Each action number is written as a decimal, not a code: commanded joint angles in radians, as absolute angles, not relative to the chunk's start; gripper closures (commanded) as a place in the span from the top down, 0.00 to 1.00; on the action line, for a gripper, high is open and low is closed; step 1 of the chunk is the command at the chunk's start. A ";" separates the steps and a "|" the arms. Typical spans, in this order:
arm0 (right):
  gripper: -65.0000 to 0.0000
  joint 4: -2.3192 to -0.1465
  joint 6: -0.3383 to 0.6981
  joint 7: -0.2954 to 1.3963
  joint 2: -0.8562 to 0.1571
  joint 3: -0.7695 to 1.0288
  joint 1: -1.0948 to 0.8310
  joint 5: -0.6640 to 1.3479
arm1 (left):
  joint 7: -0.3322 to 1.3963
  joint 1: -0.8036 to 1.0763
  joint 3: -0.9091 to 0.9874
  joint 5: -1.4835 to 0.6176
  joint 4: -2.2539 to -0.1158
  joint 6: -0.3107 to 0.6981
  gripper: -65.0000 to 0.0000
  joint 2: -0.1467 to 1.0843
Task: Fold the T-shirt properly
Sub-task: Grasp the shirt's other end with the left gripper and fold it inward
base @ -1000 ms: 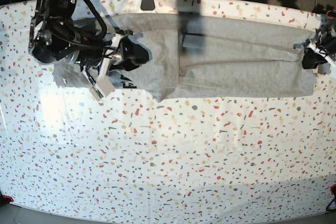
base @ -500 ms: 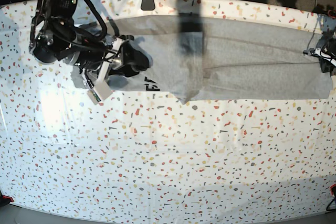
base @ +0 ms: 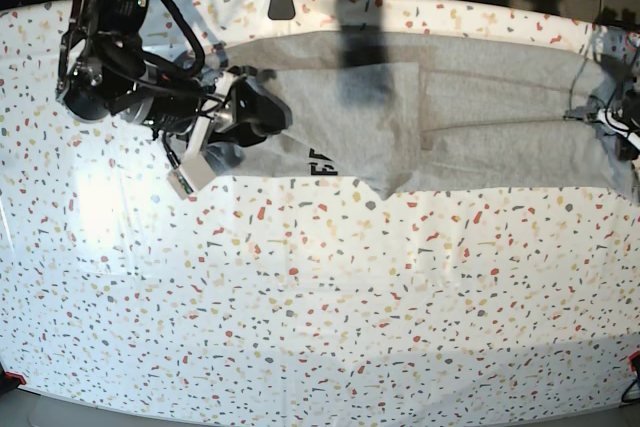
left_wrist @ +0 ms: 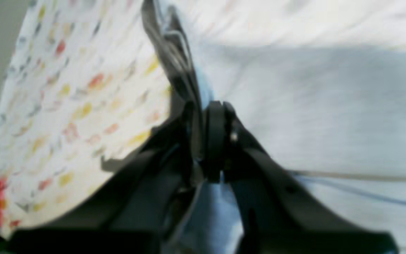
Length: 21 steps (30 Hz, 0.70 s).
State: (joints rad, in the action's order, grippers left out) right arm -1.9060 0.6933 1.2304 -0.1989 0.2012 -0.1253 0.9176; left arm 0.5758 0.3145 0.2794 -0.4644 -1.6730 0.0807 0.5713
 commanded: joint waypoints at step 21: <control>0.33 -1.924 0.698 1.211 -0.205 0.202 -0.114 0.942 | 0.679 0.393 0.178 -0.473 -1.937 0.344 0.00 0.099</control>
State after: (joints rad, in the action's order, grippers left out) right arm -1.9060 0.6933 1.2304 -0.1989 0.2012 -0.1246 0.9180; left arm 0.7063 0.3988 0.1734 -0.4557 -1.9179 0.3397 0.0994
